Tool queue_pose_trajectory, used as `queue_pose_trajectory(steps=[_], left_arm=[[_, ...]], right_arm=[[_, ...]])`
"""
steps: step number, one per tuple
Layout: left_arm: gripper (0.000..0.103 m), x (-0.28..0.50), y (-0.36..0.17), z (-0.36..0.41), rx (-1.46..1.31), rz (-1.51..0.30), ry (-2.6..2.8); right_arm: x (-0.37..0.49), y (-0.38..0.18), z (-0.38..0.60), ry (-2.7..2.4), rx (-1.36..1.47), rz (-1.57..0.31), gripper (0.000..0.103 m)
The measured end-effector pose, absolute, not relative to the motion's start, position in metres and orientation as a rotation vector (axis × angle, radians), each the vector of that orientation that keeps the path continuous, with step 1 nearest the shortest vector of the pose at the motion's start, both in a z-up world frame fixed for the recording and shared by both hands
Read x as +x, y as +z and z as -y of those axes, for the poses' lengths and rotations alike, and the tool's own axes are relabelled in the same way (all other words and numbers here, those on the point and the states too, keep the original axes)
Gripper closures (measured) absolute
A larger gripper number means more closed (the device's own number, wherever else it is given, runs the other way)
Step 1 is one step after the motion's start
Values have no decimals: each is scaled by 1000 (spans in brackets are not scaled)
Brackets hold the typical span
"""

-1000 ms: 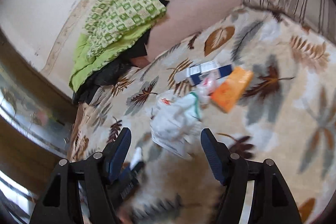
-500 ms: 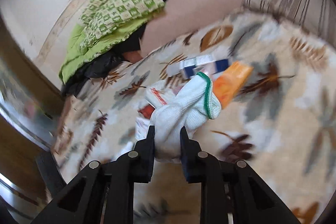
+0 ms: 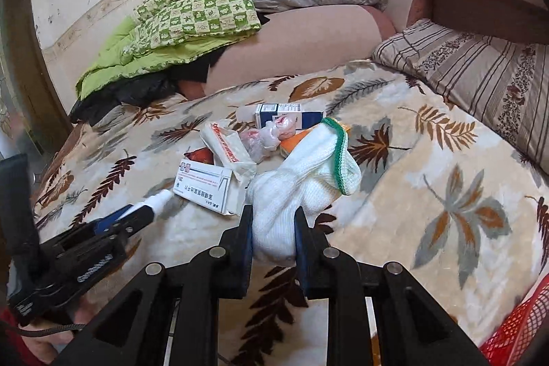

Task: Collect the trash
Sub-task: 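Hold the spray bottle and sock lifted above the bed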

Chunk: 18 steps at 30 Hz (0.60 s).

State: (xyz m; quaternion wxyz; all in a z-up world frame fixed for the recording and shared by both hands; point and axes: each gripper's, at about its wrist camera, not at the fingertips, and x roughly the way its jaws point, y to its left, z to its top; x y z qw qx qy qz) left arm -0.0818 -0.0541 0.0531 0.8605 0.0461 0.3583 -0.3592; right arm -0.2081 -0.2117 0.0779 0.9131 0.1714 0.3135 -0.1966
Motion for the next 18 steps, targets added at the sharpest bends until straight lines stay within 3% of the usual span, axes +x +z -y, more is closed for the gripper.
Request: queue_pose_trajectory(steps=[18], left_arm=[[74, -138, 94, 27, 132, -688, -725]], right_arm=[[-232, 98, 203, -457, 272, -564, 81]])
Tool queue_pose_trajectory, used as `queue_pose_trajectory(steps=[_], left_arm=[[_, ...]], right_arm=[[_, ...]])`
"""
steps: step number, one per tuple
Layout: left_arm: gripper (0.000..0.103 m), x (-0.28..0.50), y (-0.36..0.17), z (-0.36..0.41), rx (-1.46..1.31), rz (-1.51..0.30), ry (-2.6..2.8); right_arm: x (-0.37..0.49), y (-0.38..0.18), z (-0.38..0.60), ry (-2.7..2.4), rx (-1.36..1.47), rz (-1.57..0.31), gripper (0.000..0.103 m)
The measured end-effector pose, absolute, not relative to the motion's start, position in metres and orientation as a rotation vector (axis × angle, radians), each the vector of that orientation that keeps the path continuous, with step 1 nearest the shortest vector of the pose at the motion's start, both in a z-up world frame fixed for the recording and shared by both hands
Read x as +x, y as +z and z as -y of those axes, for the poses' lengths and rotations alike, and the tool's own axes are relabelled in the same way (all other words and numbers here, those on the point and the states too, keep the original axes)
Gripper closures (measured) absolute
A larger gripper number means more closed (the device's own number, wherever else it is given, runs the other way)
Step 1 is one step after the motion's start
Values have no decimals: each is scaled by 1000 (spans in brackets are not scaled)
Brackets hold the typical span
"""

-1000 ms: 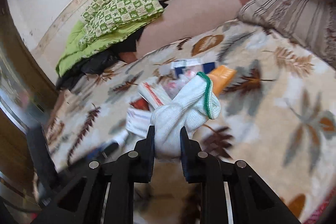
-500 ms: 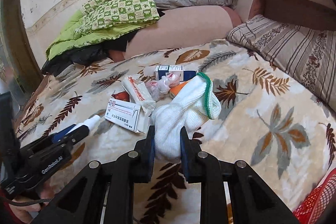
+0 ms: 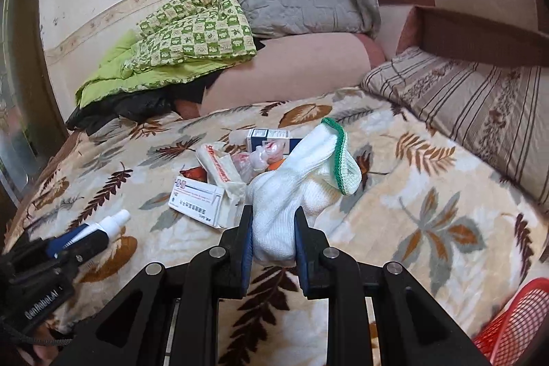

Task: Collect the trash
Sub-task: 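Hold the spray bottle and sock lifted above the bed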

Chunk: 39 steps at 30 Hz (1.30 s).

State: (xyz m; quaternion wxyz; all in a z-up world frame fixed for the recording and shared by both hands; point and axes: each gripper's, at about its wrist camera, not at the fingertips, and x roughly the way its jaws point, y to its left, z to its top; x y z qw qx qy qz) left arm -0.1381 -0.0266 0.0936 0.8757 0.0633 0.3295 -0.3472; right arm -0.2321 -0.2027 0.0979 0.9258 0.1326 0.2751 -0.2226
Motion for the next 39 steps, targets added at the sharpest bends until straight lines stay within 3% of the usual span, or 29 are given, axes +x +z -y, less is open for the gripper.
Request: queue_pose_trajectory(steps=[19, 39], left_arm=[[74, -144, 77, 42, 133, -636, -807], [74, -136, 88, 45, 36, -710, -841]], right_arm=[[-251, 93, 231, -485, 363, -575, 81], [-233, 94, 205, -455, 280, -596, 81]])
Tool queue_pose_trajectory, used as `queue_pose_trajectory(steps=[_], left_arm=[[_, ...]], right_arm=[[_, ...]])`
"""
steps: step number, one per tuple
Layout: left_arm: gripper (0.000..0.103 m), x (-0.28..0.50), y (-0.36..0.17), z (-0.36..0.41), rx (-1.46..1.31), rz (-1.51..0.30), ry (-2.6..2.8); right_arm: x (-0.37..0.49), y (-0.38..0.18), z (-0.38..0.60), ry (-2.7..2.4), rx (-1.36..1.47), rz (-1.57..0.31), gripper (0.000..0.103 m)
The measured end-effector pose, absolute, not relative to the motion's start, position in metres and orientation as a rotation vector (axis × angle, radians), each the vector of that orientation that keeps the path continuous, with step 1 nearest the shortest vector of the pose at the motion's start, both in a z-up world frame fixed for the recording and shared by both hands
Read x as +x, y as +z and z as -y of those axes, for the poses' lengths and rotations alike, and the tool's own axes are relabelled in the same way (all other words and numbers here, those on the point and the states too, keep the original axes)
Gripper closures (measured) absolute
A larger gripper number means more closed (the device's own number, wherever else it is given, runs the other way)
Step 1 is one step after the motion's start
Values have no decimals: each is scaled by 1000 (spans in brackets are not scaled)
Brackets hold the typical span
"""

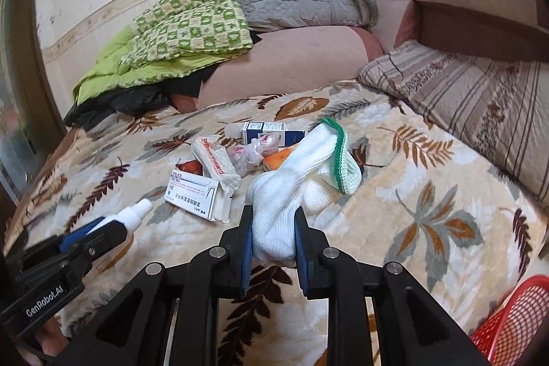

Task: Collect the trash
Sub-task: 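Hold the spray bottle and sock lifted above the bed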

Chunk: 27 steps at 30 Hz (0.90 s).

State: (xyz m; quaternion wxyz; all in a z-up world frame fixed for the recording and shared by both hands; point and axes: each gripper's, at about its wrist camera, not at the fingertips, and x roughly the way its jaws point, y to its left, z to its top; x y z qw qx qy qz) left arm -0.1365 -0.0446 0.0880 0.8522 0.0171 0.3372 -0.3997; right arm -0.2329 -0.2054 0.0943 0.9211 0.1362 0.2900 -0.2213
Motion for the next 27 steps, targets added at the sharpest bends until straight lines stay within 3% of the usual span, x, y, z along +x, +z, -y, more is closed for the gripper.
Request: queue_pose_trajectory(steps=[27], left_arm=[[74, -115, 53, 65, 110, -733, -838]], right_arm=[[-200, 75, 203, -362, 308, -642, 80]])
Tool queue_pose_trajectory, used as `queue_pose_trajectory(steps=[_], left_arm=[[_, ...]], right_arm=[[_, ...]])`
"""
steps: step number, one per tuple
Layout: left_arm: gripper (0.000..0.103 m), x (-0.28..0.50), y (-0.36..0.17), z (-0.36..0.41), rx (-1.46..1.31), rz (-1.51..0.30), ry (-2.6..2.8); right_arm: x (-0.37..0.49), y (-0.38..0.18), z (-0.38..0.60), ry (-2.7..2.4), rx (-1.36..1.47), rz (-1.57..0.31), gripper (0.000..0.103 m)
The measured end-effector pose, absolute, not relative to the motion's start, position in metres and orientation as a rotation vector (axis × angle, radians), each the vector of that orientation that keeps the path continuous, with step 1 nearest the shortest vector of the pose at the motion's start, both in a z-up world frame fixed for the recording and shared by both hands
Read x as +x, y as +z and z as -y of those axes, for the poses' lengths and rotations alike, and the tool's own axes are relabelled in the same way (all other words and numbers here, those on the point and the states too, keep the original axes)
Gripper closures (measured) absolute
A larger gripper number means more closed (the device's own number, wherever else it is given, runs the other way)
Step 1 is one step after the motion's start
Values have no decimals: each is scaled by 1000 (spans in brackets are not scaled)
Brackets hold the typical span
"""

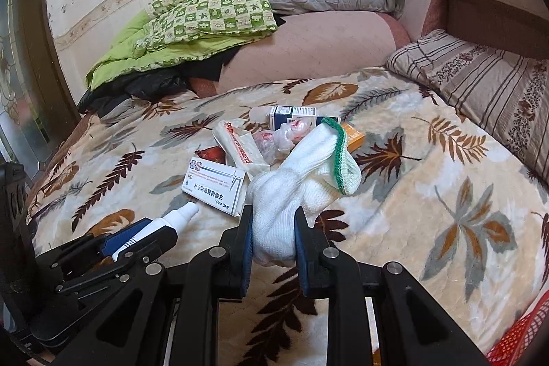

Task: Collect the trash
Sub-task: 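Hold the spray bottle and sock lifted above the bed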

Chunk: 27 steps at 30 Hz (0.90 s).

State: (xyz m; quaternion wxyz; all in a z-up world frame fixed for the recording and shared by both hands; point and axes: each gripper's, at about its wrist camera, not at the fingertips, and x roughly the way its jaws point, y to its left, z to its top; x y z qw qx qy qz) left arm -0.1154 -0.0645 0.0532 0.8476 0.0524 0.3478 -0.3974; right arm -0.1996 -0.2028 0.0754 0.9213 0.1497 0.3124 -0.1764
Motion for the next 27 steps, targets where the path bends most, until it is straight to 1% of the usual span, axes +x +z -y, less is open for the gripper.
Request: queue_pose_trajectory(steps=[6, 20, 27], left_arm=[[74, -114, 52, 65, 104, -745, -848], [74, -122, 52, 65, 139, -704, -842], [74, -126, 53, 64, 139, -695, -854]], right_arm=[[-203, 75, 206, -377, 303, -651, 81], [-213, 74, 217, -419, 331, -647, 81], [-222, 79, 221, -433, 388, -610, 81]])
